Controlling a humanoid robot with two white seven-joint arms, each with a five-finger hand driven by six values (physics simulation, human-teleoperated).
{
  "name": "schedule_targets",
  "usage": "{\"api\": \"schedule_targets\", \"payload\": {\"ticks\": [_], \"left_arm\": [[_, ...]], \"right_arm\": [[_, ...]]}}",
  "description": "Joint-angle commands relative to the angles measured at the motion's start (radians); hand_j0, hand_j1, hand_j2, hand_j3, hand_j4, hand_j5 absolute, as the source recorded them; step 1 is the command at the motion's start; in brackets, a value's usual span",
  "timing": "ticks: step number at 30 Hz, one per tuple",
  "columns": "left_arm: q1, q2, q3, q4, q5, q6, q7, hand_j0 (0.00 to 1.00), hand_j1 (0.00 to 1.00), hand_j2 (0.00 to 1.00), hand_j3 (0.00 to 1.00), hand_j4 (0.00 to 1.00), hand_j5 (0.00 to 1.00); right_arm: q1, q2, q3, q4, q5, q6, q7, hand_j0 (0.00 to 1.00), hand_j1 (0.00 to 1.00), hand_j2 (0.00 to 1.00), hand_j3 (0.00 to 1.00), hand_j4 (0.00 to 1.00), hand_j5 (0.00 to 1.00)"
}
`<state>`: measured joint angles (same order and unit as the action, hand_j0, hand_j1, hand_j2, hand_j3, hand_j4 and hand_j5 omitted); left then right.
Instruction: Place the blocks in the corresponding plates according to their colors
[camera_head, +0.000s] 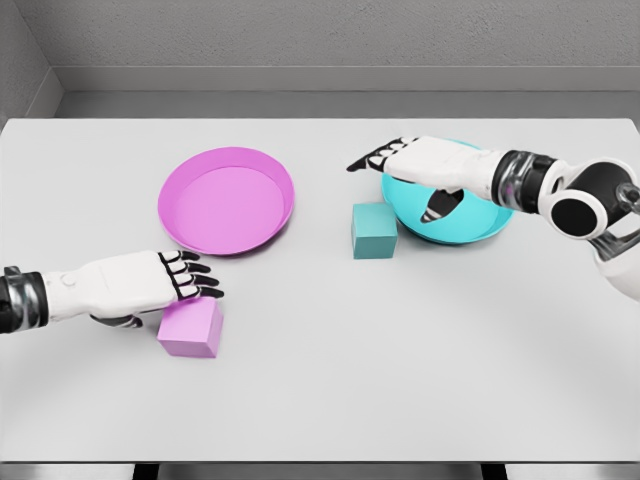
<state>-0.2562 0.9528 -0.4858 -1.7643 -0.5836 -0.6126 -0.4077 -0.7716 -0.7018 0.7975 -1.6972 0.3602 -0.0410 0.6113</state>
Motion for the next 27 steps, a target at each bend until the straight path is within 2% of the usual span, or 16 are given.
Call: {"api": "schedule_targets", "payload": {"ticks": [1, 7, 16, 19, 24, 27], "left_arm": [[0.0, 0.004, 0.001, -0.001, 0.054, 0.002, 0.004, 1.0, 1.0, 1.0, 1.0, 1.0, 1.0], [0.0, 0.024, 0.001, -0.004, 0.094, 0.002, 0.004, 1.0, 1.0, 1.0, 1.0, 1.0, 1.0], [0.029, 0.049, -0.004, -0.015, 0.096, 0.002, 0.001, 1.0, 1.0, 1.0, 1.0, 1.0, 1.0], [0.034, 0.046, -0.004, -0.015, 0.102, 0.002, 0.006, 1.0, 1.0, 1.0, 1.0, 1.0, 1.0], [0.031, 0.047, -0.004, -0.015, 0.168, 0.002, 0.006, 1.0, 1.0, 1.0, 1.0, 1.0, 1.0], [0.031, 0.049, -0.004, -0.017, 0.176, 0.002, 0.007, 1.0, 1.0, 1.0, 1.0, 1.0, 1.0]], "right_arm": [[0.0, -0.008, 0.017, -0.004, -0.001, -0.014, 0.0, 1.0, 1.0, 1.0, 1.0, 1.0, 1.0], [0.015, -0.007, 0.02, -0.01, -0.001, -0.013, 0.0, 1.0, 1.0, 1.0, 1.0, 1.0, 1.0], [0.011, 0.012, 0.091, 0.007, -0.003, 0.003, 0.0, 1.0, 1.0, 1.0, 1.0, 1.0, 1.0], [0.002, 0.042, 0.111, 0.07, -0.003, 0.003, 0.0, 1.0, 1.0, 1.0, 1.0, 1.0, 1.0], [0.0, 0.05, 0.112, 0.073, -0.003, 0.007, 0.0, 1.0, 1.0, 1.0, 1.0, 1.0, 1.0], [-0.032, 0.079, 0.138, 0.111, -0.003, 0.007, 0.0, 1.0, 1.0, 1.0, 1.0, 1.0, 1.0]]}}
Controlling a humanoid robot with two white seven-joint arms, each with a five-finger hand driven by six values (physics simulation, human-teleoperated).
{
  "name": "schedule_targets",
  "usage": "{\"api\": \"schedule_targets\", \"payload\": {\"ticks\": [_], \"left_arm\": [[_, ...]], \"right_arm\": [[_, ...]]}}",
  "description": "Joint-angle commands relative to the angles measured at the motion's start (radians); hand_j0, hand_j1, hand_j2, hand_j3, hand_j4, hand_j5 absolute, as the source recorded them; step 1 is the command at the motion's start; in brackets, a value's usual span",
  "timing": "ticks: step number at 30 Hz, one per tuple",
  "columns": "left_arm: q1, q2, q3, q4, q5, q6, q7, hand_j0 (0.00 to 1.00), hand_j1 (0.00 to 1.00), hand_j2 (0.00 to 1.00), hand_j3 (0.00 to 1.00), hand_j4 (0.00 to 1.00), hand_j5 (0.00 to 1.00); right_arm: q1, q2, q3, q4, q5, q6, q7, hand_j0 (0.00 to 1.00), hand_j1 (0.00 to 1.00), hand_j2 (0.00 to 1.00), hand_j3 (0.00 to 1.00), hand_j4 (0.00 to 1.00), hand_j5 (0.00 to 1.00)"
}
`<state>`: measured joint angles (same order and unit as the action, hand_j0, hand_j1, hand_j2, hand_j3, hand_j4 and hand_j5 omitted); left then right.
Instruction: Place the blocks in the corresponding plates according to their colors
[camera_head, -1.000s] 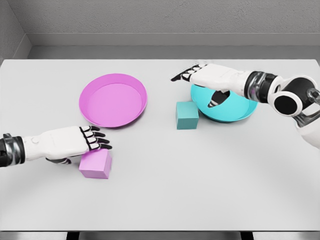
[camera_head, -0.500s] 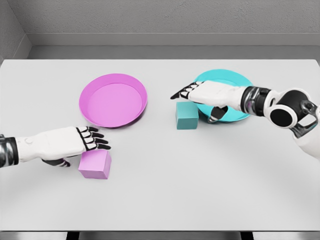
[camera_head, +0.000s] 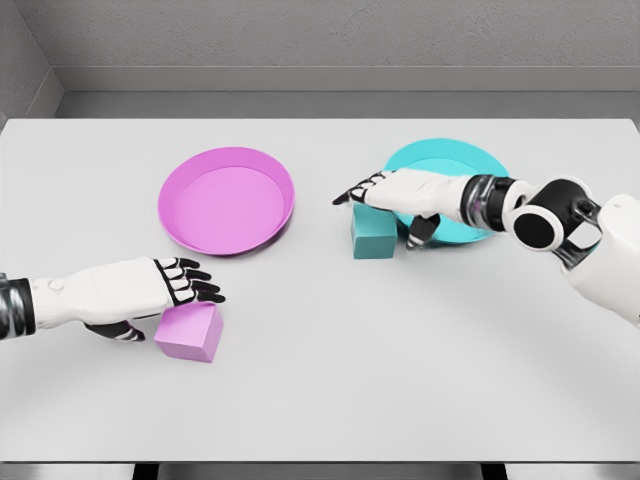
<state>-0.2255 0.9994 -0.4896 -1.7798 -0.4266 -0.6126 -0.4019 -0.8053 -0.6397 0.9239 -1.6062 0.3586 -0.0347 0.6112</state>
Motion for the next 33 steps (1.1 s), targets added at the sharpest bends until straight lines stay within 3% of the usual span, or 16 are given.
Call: {"api": "schedule_targets", "payload": {"ticks": [1, 15, 18, 20, 22, 33], "left_arm": [[0.0, 0.002, 0.0, -0.001, 0.02, 0.002, 0.002, 1.0, 1.0, 1.0, 1.0, 1.0, 1.0], [0.051, -0.016, -0.003, -0.004, 0.069, 0.002, 0.028, 1.0, 1.0, 1.0, 1.0, 1.0, 1.0], [0.054, -0.021, -0.004, -0.004, 0.065, 0.002, 0.018, 1.0, 1.0, 1.0, 1.0, 1.0, 1.0], [0.054, -0.033, -0.004, -0.004, 0.058, 0.002, 0.017, 1.0, 1.0, 1.0, 1.0, 1.0, 1.0], [0.049, -0.045, -0.009, -0.003, 0.049, 0.002, 0.017, 1.0, 1.0, 1.0, 1.0, 1.0, 1.0], [0.043, -0.062, -0.011, 0.0, 0.006, 0.002, 0.017, 1.0, 1.0, 1.0, 1.0, 1.0, 1.0]], "right_arm": [[0.0, 0.017, 0.012, 0.02, -0.001, 0.001, 0.0, 1.0, 1.0, 1.0, 1.0, 1.0, 1.0], [0.0, 0.017, 0.047, 0.025, -0.001, -0.004, 0.0, 0.99, 0.99, 0.99, 0.99, 0.99, 0.99], [0.0, 0.017, 0.055, 0.023, -0.001, -0.008, 0.0, 0.84, 0.84, 0.84, 0.84, 0.84, 0.84], [0.0, 0.017, 0.055, 0.023, -0.001, -0.008, 0.0, 0.83, 0.83, 0.83, 0.83, 0.83, 0.83], [0.0, 0.017, 0.055, 0.022, -0.001, -0.008, 0.0, 0.75, 0.75, 0.75, 0.75, 0.75, 0.75], [-0.002, 0.017, 0.052, 0.014, -0.001, -0.008, 0.0, 0.56, 0.56, 0.56, 0.56, 0.56, 0.56]]}}
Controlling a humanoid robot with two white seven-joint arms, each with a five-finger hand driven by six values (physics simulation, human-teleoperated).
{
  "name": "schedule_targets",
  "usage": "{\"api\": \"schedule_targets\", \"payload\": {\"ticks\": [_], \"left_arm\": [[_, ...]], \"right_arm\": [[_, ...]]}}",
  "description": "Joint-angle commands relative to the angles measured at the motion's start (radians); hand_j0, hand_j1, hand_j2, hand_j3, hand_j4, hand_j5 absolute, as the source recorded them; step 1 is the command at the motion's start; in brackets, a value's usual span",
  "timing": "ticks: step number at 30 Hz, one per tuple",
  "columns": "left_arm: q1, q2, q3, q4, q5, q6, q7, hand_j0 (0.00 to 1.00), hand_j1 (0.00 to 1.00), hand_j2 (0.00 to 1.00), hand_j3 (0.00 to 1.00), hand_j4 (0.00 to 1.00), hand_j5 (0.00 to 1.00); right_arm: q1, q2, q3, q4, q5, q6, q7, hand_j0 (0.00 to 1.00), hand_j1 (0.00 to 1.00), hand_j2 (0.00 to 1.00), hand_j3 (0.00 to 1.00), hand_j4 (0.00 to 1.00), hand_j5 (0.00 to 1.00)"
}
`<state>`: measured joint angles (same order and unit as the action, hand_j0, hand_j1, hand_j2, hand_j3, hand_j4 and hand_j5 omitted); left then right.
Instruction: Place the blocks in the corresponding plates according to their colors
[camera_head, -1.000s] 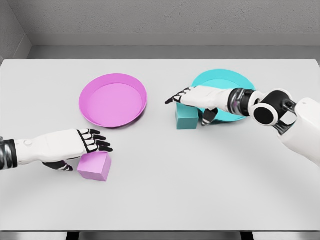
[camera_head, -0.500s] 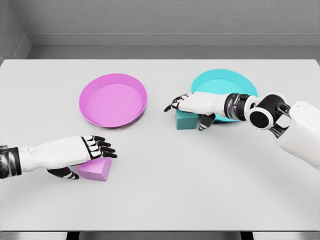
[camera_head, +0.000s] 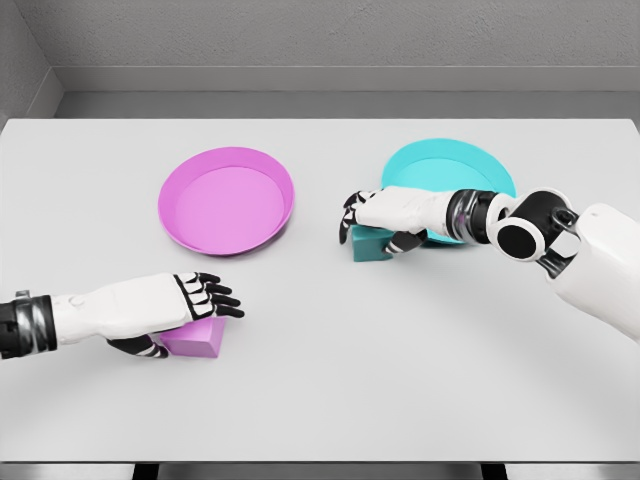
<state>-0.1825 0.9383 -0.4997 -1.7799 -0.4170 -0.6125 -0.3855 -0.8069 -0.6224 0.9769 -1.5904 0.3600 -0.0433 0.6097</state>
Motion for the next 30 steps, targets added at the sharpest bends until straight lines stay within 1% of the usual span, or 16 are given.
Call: {"api": "schedule_targets", "payload": {"ticks": [1, 2, 3, 4, 8, 12, 16, 20, 25, 26, 30], "left_arm": [[0.0, -0.001, 0.0, 0.0, -0.013, 0.002, 0.0, 1.0, 1.0, 1.0, 1.0, 1.0, 1.0], [-0.002, -0.001, 0.0, 0.0, -0.013, 0.002, 0.0, 0.99, 0.99, 0.99, 0.99, 0.99, 0.99], [-0.003, -0.001, 0.0, 0.0, -0.014, 0.002, -0.001, 0.95, 0.95, 0.95, 0.95, 0.95, 0.95], [-0.003, 0.001, 0.0, 0.0, -0.017, 0.002, -0.001, 0.92, 0.92, 0.92, 0.92, 0.92, 0.92], [-0.003, 0.001, 0.001, 0.002, -0.026, 0.002, -0.001, 0.82, 0.82, 0.82, 0.82, 0.82, 0.82], [-0.005, 0.002, 0.003, 0.002, -0.028, 0.002, -0.015, 0.7, 0.7, 0.7, 0.7, 0.7, 0.7], [-0.005, 0.002, 0.004, 0.002, -0.028, 0.002, -0.015, 0.61, 0.61, 0.61, 0.61, 0.61, 0.61], [-0.011, 0.002, 0.006, 0.002, -0.028, 0.002, -0.015, 0.58, 0.58, 0.58, 0.58, 0.58, 0.58], [-0.025, 0.002, 0.01, 0.002, -0.025, 0.002, -0.015, 0.49, 0.49, 0.49, 0.49, 0.49, 0.49], [-0.026, 0.002, 0.01, 0.002, -0.023, 0.002, -0.013, 0.48, 0.48, 0.48, 0.48, 0.48, 0.48], [-0.046, 0.002, 0.01, 0.002, -0.016, 0.002, -0.013, 0.47, 0.47, 0.47, 0.47, 0.47, 0.47]], "right_arm": [[0.0, 0.0, -0.001, -0.002, -0.003, 0.0, 0.001, 0.56, 0.56, 0.56, 0.56, 0.56, 0.56], [0.0, 0.0, 0.0, -0.002, -0.003, 0.0, 0.001, 0.56, 0.56, 0.56, 0.56, 0.56, 0.56], [0.0, 0.0, -0.001, -0.002, -0.003, 0.002, 0.001, 0.56, 0.56, 0.56, 0.56, 0.56, 0.56], [0.0, 0.0, 0.0, -0.002, -0.003, 0.002, 0.001, 0.52, 0.52, 0.52, 0.52, 0.52, 0.52], [-0.005, 0.004, -0.004, -0.003, -0.003, 0.003, 0.001, 0.51, 0.51, 0.51, 0.51, 0.51, 0.51], [-0.015, 0.007, -0.012, -0.005, -0.003, 0.005, 0.001, 0.51, 0.51, 0.51, 0.51, 0.51, 0.51], [-0.017, 0.007, -0.014, -0.006, -0.003, 0.003, 0.001, 0.51, 0.51, 0.51, 0.51, 0.51, 0.51], [-0.023, 0.007, -0.015, -0.028, -0.003, 0.005, 0.001, 0.5, 0.5, 0.5, 0.5, 0.5, 0.5], [-0.025, 0.007, -0.023, -0.063, -0.003, 0.006, 0.001, 0.5, 0.5, 0.5, 0.5, 0.5, 0.5], [-0.023, 0.007, -0.038, -0.065, -0.003, 0.006, 0.001, 0.5, 0.5, 0.5, 0.5, 0.5, 0.5], [-0.023, 0.007, -0.061, -0.08, -0.003, 0.006, 0.001, 0.5, 0.5, 0.5, 0.5, 0.5, 0.5]]}}
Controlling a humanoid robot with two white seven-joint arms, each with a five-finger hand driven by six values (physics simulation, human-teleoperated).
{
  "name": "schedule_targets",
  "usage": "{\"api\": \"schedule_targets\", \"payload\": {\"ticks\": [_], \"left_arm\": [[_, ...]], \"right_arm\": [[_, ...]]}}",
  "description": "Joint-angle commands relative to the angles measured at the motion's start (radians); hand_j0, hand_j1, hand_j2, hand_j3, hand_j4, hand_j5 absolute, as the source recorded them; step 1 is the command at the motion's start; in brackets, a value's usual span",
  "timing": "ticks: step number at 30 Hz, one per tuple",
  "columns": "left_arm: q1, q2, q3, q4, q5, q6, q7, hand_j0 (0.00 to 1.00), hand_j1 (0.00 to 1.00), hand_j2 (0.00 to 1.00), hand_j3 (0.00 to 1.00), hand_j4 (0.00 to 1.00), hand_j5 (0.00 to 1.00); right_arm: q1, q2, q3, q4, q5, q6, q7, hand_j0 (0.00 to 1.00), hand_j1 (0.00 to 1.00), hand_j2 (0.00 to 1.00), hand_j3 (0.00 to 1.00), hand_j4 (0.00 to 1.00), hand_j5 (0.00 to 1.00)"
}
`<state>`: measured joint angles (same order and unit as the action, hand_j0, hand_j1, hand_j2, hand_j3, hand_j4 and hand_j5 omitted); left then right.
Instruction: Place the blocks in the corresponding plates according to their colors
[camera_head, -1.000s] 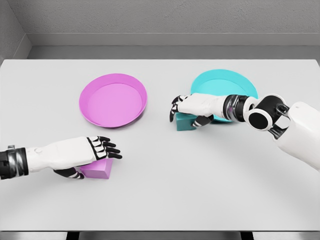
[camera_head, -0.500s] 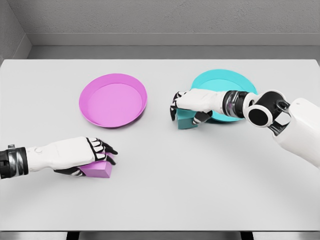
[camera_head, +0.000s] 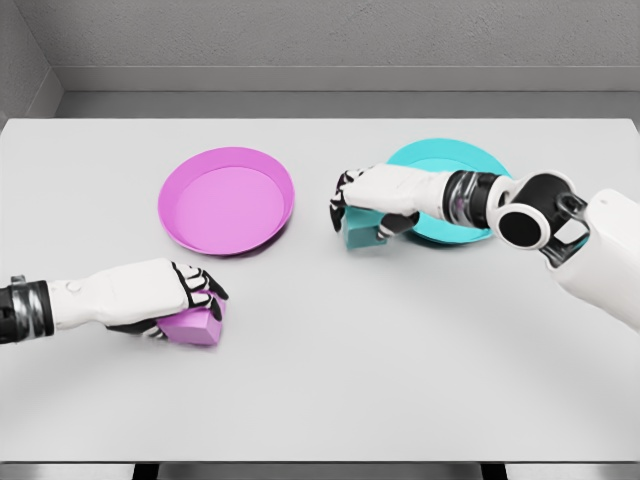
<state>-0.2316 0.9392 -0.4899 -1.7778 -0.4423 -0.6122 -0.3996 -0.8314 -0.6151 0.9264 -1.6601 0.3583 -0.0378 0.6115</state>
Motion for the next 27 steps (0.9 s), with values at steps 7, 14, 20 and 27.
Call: {"api": "schedule_targets", "payload": {"ticks": [7, 14, 20, 27], "left_arm": [[-0.048, 0.001, 0.005, 0.003, 0.037, 0.001, 0.005, 0.47, 0.47, 0.47, 0.47, 0.47, 0.47], [-0.118, -0.002, 0.007, 0.008, 0.053, 0.001, 0.008, 0.47, 0.47, 0.47, 0.47, 0.47, 0.47], [-0.199, -0.037, -0.006, 0.034, 0.056, 0.001, 0.008, 0.47, 0.47, 0.47, 0.47, 0.47, 0.47], [-0.373, -0.146, -0.13, 0.161, 0.016, 0.001, 0.005, 0.47, 0.47, 0.47, 0.47, 0.47, 0.47]], "right_arm": [[-0.006, -0.011, -0.069, -0.009, -0.002, -0.002, -0.001, 0.5, 0.5, 0.5, 0.5, 0.5, 0.5], [-0.006, -0.018, -0.129, 0.017, -0.002, 0.004, -0.001, 0.5, 0.5, 0.5, 0.5, 0.5, 0.5], [-0.008, -0.02, -0.144, 0.091, -0.001, 0.004, -0.001, 0.51, 0.51, 0.51, 0.51, 0.51, 0.51], [-0.005, -0.074, -0.147, 0.132, -0.001, -0.002, -0.001, 0.51, 0.51, 0.51, 0.51, 0.51, 0.51]]}}
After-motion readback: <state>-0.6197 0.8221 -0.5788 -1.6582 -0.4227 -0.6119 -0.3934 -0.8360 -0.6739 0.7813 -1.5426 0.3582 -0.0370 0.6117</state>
